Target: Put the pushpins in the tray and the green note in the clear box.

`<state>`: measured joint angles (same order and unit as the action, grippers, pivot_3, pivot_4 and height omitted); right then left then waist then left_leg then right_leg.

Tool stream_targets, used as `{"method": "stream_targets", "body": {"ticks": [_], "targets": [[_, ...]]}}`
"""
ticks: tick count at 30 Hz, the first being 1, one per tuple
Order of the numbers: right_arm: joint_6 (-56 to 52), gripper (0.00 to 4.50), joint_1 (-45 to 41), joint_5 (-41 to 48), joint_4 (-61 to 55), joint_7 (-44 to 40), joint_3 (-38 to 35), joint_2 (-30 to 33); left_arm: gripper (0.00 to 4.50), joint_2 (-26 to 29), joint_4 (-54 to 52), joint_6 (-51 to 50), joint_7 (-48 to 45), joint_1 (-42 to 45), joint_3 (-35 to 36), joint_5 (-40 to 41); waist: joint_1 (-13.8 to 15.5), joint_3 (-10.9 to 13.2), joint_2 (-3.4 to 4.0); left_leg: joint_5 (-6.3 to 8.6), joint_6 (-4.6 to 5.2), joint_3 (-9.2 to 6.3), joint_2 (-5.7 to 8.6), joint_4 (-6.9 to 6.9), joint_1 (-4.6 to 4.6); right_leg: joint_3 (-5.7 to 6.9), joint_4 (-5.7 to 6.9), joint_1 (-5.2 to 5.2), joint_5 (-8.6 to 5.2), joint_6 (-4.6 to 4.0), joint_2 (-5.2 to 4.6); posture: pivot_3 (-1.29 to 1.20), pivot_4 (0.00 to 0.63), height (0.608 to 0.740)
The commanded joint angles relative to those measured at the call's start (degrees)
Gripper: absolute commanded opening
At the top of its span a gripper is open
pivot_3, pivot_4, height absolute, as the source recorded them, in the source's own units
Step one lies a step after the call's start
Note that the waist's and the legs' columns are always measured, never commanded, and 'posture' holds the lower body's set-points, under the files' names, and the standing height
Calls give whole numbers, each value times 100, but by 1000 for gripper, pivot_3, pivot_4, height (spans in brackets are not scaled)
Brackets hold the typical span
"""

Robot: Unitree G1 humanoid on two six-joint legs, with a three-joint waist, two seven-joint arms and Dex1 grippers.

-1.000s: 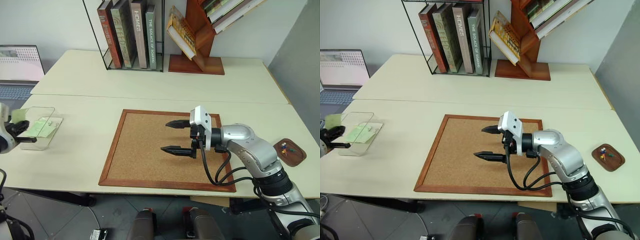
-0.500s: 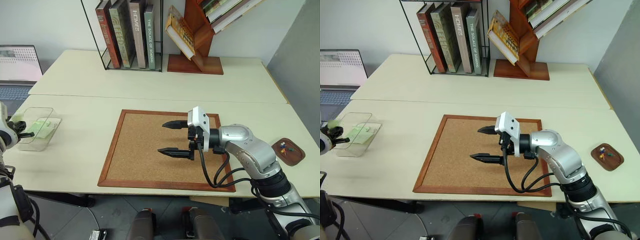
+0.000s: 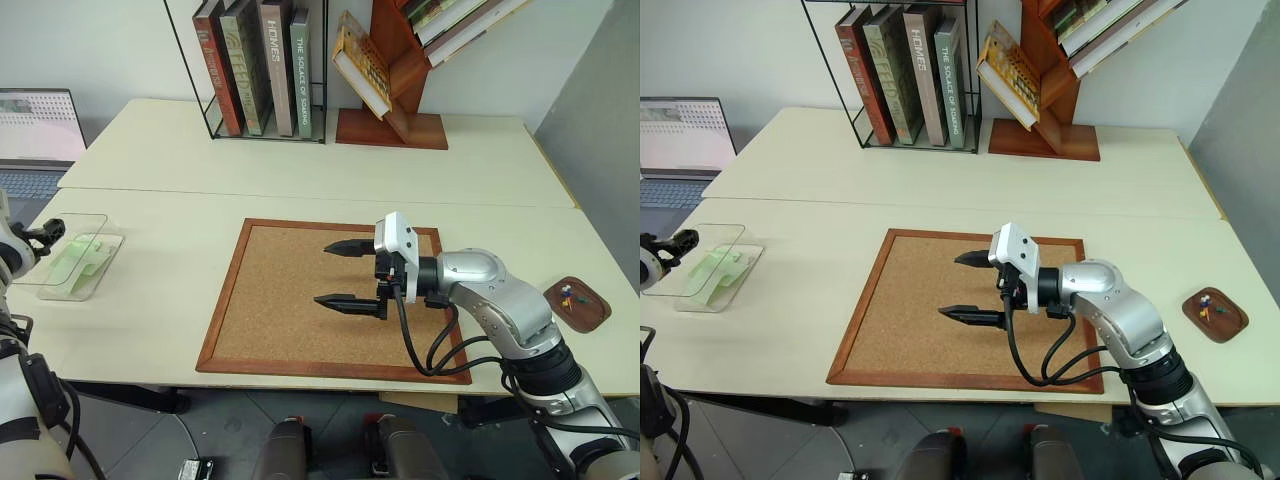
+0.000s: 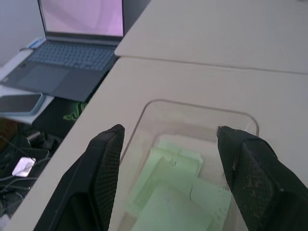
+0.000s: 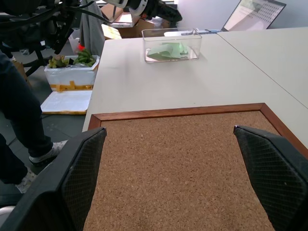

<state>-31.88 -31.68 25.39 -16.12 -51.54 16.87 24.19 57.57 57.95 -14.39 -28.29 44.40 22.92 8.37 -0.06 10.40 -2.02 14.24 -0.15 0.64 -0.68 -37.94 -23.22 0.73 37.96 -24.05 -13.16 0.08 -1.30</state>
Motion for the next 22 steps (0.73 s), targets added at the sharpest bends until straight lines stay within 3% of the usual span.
{"method": "stream_targets", "body": {"ticks": [1,6,13,22], "targets": [[240,4500,232,-6,-275,318,-320,-150,3205,-186,-1592,90,-118,-335,188,386,11,-2,-3,0,-1,-1,0,0,-1,0,0,0,3,-6,-3,0,150,740],[659,4500,873,-204,-518,1054,-723,-426,3205,-666,-4066,-499,-320,-1078,-154,695,10,-3,-4,0,-3,2,2,-1,-7,-7,-4,-1,6,-10,-9,0,150,740],[759,4500,1815,46,-1039,582,-1465,513,3205,-1077,-6874,-1223,-1273,-2473,-1131,1314,-10,1,2,0,-5,8,10,0,-10,-11,-10,-1,5,-9,-15,0,150,740],[509,4500,1990,489,-944,134,-1714,1068,3205,-1232,-8086,-1689,-1667,-3715,-1431,1757,-52,4,8,0,-3,-5,-19,8,25,-8,10,10,-17,9,29,0,150,740]]}}
